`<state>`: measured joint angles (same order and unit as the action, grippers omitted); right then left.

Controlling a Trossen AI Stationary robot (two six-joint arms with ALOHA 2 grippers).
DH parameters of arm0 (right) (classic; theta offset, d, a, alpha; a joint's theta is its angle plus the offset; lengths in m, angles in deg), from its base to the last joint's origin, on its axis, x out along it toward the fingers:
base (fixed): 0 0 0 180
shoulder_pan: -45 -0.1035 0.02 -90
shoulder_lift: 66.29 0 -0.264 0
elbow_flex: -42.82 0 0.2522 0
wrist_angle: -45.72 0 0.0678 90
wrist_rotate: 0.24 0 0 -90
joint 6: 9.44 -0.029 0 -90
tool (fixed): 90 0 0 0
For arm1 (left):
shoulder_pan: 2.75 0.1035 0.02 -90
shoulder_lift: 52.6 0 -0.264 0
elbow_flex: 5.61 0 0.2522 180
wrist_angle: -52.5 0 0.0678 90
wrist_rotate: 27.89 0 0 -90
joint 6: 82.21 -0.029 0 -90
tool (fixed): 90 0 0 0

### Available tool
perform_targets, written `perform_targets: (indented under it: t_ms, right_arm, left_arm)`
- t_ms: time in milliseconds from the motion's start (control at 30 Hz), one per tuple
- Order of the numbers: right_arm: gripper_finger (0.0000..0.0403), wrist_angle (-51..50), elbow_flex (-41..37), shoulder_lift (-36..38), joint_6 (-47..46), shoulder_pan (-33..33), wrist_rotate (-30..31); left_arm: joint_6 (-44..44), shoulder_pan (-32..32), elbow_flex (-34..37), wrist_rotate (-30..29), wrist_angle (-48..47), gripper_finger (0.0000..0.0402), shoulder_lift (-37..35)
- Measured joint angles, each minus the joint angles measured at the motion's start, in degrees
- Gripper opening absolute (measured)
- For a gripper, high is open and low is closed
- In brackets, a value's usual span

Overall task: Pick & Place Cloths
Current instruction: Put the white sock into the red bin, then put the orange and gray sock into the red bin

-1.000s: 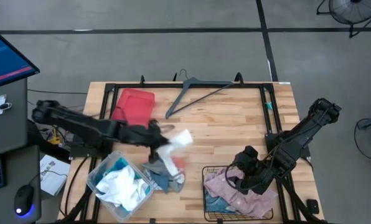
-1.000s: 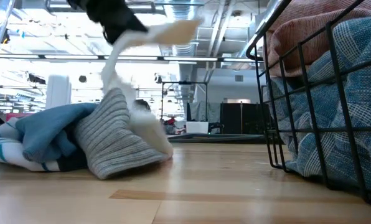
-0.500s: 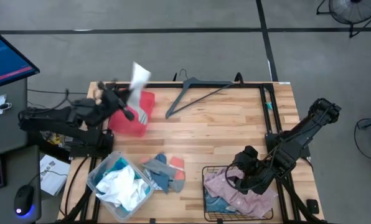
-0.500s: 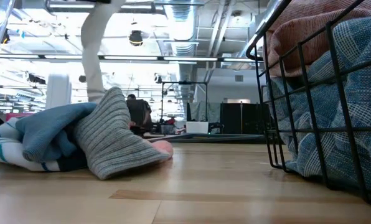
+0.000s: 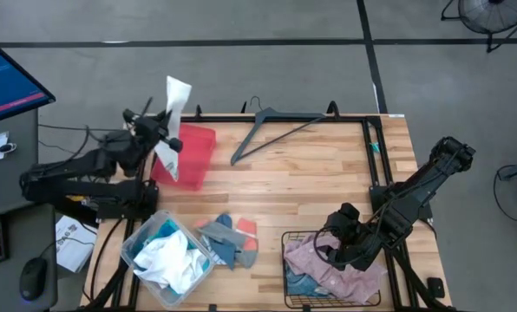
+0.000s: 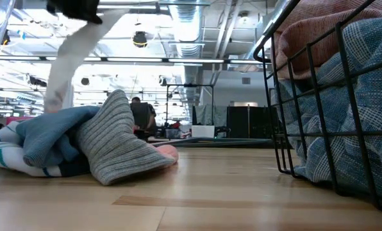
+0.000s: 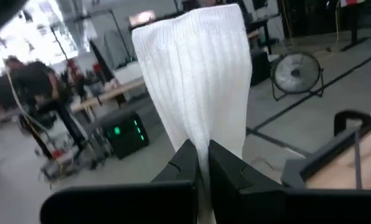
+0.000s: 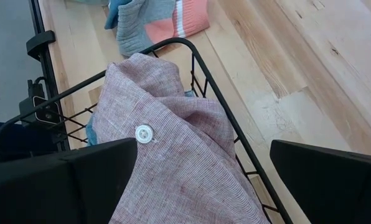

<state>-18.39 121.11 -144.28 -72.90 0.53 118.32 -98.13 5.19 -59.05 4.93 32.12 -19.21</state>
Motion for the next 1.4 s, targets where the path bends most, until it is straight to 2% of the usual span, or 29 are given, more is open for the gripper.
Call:
perform_targets:
  t_ms: [400, 633, 800, 900, 1000, 1167, 1400]
  right_arm:
    - [0.0363, 0.0, 0.0, 0.0, 0.0, -0.1, 0.0]
    - [0.0363, 0.0, 0.0, 0.0, 0.0, -0.1, 0.1]
    - [0.0363, 0.0, 0.0, 0.0, 0.0, -0.1, 0.2]
    - [0.0363, 0.0, 0.0, 0.0, 0.0, -0.1, 0.3]
    - [0.0363, 0.0, 0.0, 0.0, 0.0, -0.1, 0.3]
    - [0.0363, 0.0, 0.0, 0.0, 0.0, -0.1, 0.3]
    - [0.0363, 0.0, 0.0, 0.0, 0.0, -0.1, 0.2]
  left_arm:
    - [23.5, 0.8, 14.8, -0.9, -0.8, 0.0001, 0.0]
    - [36.6, 0.8, 20.7, 2.6, -1.6, 0.0001, 0.0]
    - [41.4, 0.8, 23.2, 2.9, -2.4, 0.0001, 0.0]
    - [41.9, 0.8, 24.3, 5.1, -2.6, 0.0005, 0.0]
    - [42.7, 0.8, 25.5, 7.4, -2.6, 0.002, 0.1]
    - [44.9, 0.8, 26.9, 10.3, -4.1, 0.0068, 0.1]
    - [45.7, 0.8, 27.0, 11.2, -7.9, 0.014, 0.1]
